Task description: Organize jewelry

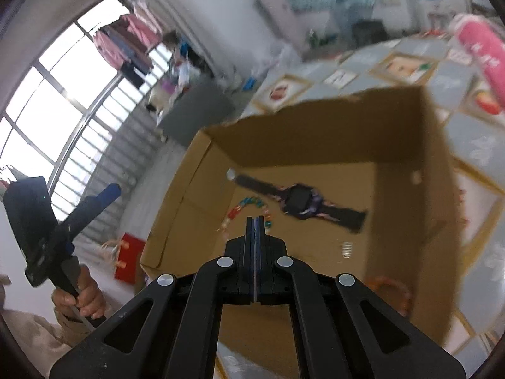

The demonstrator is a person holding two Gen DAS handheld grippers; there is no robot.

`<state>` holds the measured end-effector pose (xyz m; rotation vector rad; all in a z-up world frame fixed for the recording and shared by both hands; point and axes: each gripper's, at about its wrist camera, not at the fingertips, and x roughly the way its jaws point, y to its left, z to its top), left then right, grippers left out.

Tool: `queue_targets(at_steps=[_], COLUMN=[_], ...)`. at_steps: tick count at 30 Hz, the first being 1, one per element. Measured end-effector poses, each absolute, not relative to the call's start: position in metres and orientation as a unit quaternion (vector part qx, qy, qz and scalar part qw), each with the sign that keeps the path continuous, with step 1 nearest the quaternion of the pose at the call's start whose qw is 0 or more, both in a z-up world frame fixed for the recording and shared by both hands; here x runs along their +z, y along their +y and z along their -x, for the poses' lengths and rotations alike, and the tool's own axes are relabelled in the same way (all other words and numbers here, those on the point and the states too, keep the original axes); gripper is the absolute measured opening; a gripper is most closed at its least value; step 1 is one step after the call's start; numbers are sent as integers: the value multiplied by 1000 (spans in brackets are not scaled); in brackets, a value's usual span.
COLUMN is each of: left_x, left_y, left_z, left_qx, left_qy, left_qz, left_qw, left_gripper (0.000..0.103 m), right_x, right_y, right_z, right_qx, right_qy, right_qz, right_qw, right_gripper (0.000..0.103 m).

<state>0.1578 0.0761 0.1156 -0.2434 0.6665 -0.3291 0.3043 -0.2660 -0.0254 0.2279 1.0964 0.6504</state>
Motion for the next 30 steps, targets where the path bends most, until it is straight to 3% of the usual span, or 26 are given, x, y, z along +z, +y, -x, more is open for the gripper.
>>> queue_targets(at_steps=[4,7,13,17,20,27,30], left_x=[105,97,85,73,59,18,23], left_y=[91,100,109,114,119,111,102], left_z=[-152,-149,-147,-147,-150,-162,-158], left_qx=[-148,-145,-152,-164,-182,-242,-235], left_qy=[334,341,350,367,386,431,429], left_qz=[127,139,168,204,259,374,362], left_qw=[922,919,909,893,867,785,793], left_gripper=[72,74,78,84,87,87,87], right_x=[-30,-29,6,39,33,-36,-33], right_y=[-243,-246,-292,-347,-385,-393,-385], right_z=[-315,-314,-284,-245,-231,-241,-238], right_qx=[300,290,252,193,142,155,150], right_qy=[522,525,465,382,383,503,508], right_qz=[-94,-111,-155,-184,-204,-255,-223], right_qw=[793,793,835,885,890,811,819], right_gripper=[6,25,31,54,58,59,59])
